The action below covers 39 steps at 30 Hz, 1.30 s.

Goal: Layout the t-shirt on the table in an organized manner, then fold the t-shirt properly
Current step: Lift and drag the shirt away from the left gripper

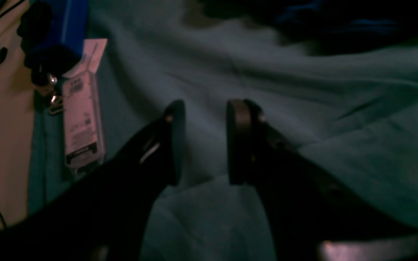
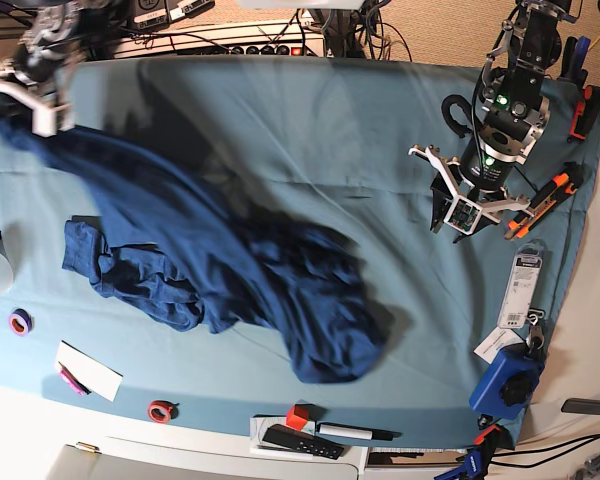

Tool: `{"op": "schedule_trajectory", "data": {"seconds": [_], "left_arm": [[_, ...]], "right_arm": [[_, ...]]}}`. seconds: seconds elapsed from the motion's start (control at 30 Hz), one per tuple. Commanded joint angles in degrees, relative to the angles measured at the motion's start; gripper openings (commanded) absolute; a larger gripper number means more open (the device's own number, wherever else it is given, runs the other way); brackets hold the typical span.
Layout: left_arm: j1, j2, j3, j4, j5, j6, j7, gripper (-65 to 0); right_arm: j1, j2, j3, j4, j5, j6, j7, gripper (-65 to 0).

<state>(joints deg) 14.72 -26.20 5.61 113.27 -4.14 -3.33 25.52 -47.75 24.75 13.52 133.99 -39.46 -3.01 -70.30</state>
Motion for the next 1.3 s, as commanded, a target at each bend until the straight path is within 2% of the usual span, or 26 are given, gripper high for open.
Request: {"op": "schedule_trajectory", "data": {"seconds": [0.0,0.1,0.13,0.23,0.3,0.5,0.63,0.7,0.73,0.83,0.9,0.97,1.13,1.27], "left_arm": [[-0.6,-0.5,-0.2,0.9,0.1,0.2,-1.5,-44.5],[-0.6,-0.5,-0.2,0.9,0.0,0.2,-1.5,-44.6],[-0.6,-0.5,-0.2,0.9,0.0,0.2,-1.5,-44.5],[-0.6,-0.5,-0.2,0.9,0.0,0.2,-1.5,-44.6],[-0.6,-0.5,-0.2,0.9,0.0,0.2,-1.5,-44.6],[-0.6,-0.5,-0.2,0.9,-0.1,0.2,-1.5,-44.6],[-0.6,-0.5,-0.2,0.9,-0.7,0.2,-1.5,-44.5],[-0.6,-0.5,-0.2,0.9,-0.6,0.2,-1.5,-44.5],[-0.6,-0.5,-0.2,0.9,-0.6,0.2,-1.5,-44.5],[-0.6,-0.5,-0.2,0.9,-0.6,0.2,-1.5,-44.6],[-0.6,-0.5,-0.2,0.9,-0.6,0.2,-1.5,-44.6],[-0.6,-0.5,-0.2,0.9,-0.6,0.2,-1.5,-44.6],[-0.6,-0.5,-0.2,0.9,-0.6,0.2,-1.5,-44.5],[-0.6,-0.4,-0.2,0.9,-0.6,0.2,-1.5,-44.6]], "right_arm": [[-0.3,0.6,1.9,1.0,0.4,-0.6,-0.1,-65.0],[-0.3,0.6,5.0,1.0,7.6,-0.4,0.0,-65.0],[-0.3,0.6,5.5,1.0,9.3,-0.3,0.0,-62.1],[-0.3,0.6,5.6,1.0,11.6,1.6,0.2,-45.1],[-0.3,0.6,5.6,1.0,11.6,1.9,1.0,-41.8],[0.5,0.7,5.6,1.0,11.4,1.8,3.7,-41.8],[3.3,0.6,5.6,1.0,11.9,1.8,7.8,-41.8],[6.1,0.7,5.6,1.0,17.0,2.0,11.5,-41.8],[7.9,0.6,5.6,1.0,21.8,3.5,13.3,-41.8],[14.7,0.3,5.5,1.0,35.8,12.0,16.1,-41.8],[19.2,-1.5,5.0,1.0,38.2,15.4,20.5,-41.8],[22.8,-3.9,4.3,1.0,38.9,15.6,25.5,-41.8],[32.5,-9.8,-0.6,1.0,41.2,15.2,26.7,-41.8],[40.7,-12.4,-7.1,-11.8,41.2,15.2,28.7,-41.8]]}}
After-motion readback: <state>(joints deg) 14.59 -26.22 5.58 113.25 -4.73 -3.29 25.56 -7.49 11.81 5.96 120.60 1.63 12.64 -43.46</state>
